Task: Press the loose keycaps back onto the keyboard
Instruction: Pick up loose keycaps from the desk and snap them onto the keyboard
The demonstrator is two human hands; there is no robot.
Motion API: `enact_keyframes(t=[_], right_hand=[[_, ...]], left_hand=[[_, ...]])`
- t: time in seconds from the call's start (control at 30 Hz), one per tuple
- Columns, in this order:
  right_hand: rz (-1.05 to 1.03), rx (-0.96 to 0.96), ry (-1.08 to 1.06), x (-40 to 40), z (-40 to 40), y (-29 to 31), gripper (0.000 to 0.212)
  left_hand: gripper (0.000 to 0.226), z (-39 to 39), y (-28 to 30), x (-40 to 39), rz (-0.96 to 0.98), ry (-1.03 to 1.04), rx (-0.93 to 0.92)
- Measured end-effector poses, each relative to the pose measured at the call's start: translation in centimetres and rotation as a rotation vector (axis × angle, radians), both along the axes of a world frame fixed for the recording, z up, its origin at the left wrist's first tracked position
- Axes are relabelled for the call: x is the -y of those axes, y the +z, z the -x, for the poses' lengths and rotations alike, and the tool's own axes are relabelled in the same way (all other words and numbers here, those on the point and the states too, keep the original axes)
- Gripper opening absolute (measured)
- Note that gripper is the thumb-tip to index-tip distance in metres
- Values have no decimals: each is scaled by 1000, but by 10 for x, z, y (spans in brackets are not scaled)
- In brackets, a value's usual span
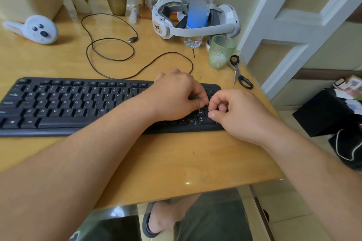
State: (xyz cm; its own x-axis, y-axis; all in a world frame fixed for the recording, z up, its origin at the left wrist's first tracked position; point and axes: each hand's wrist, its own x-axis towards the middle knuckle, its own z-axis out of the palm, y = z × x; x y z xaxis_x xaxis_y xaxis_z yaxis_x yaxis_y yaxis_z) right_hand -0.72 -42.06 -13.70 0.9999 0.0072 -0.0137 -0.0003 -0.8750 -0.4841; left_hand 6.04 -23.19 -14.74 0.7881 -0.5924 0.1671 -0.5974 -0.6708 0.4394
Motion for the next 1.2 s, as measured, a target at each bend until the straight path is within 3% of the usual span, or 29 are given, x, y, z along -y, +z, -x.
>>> enact_keyframes(t=[0.13,0.27,0.47,0.7,1.03,1.2], right_hand=[[-69,53,-6,3,4,-2,11],[30,96,31,0,8,0,9],[12,119,30,2,6,4,11],[280,165,175,-1,3,7,14],[153,125,133,0,7,8,17],[138,7,93,-2,8,13,21]], left_hand=[[11,-3,0,-2,22,17,19],[11,-4,0,-3,37,33,19],[13,-5,0,-4,40,35,34],[12,-4,-1,-2,42,31,36],[10,-4,0,-3,38,32,35],[12,-4,-1,-2,21,29,25]])
